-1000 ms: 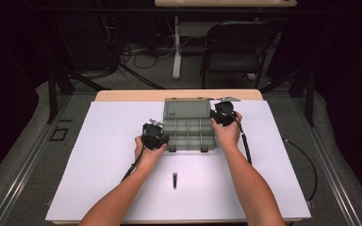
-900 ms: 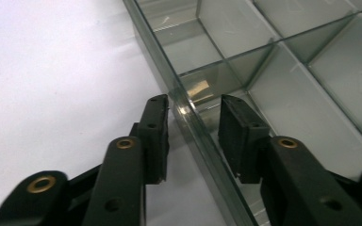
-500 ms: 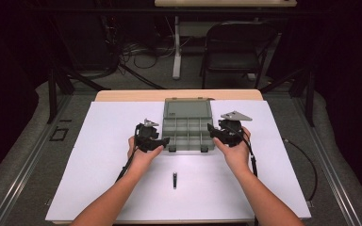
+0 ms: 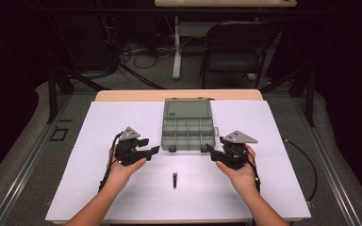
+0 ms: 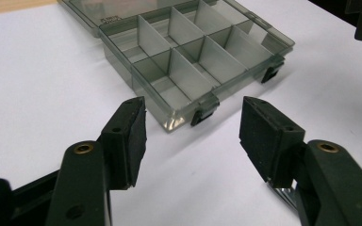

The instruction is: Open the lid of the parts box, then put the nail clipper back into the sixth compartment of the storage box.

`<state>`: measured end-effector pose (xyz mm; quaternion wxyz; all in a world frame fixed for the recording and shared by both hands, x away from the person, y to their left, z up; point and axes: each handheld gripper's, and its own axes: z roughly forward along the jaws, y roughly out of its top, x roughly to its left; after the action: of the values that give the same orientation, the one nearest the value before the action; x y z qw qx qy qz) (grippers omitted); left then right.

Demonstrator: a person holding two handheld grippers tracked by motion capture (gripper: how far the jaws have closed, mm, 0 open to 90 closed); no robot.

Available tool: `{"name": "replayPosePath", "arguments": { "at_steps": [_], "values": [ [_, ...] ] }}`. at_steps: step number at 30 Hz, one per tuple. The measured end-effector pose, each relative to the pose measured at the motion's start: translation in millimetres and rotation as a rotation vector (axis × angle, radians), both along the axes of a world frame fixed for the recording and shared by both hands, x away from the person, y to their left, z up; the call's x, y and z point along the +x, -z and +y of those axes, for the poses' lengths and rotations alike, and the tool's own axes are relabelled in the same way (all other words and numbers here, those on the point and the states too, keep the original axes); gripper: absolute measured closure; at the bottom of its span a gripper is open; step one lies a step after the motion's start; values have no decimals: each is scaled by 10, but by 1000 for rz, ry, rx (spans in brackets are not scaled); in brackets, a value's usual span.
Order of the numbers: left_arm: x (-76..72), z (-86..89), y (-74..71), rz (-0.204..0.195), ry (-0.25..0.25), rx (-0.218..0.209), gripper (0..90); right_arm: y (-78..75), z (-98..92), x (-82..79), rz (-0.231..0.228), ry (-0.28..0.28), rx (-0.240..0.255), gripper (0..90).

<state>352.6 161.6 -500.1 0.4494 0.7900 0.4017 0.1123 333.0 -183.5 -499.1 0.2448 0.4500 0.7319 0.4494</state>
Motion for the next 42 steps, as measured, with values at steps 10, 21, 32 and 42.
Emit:
{"name": "replayPosePath", "arguments": {
  "at_steps": [10,21,32,42],
  "values": [
    [-250,264,-17,13,6,-69,274,22,-98,-197,-11,-17,15,167],
    [-261,382,23,35,-5,-64,131,33,-164,-190,-34,16,31,143],
    [-323,300,15,44,8,-40,88,106,-88,-207,-36,-10,-23,144],
    [-346,140,-2,69,37,-56,2,105,-81,-194,-56,-5,-26,145]
  ]
}}
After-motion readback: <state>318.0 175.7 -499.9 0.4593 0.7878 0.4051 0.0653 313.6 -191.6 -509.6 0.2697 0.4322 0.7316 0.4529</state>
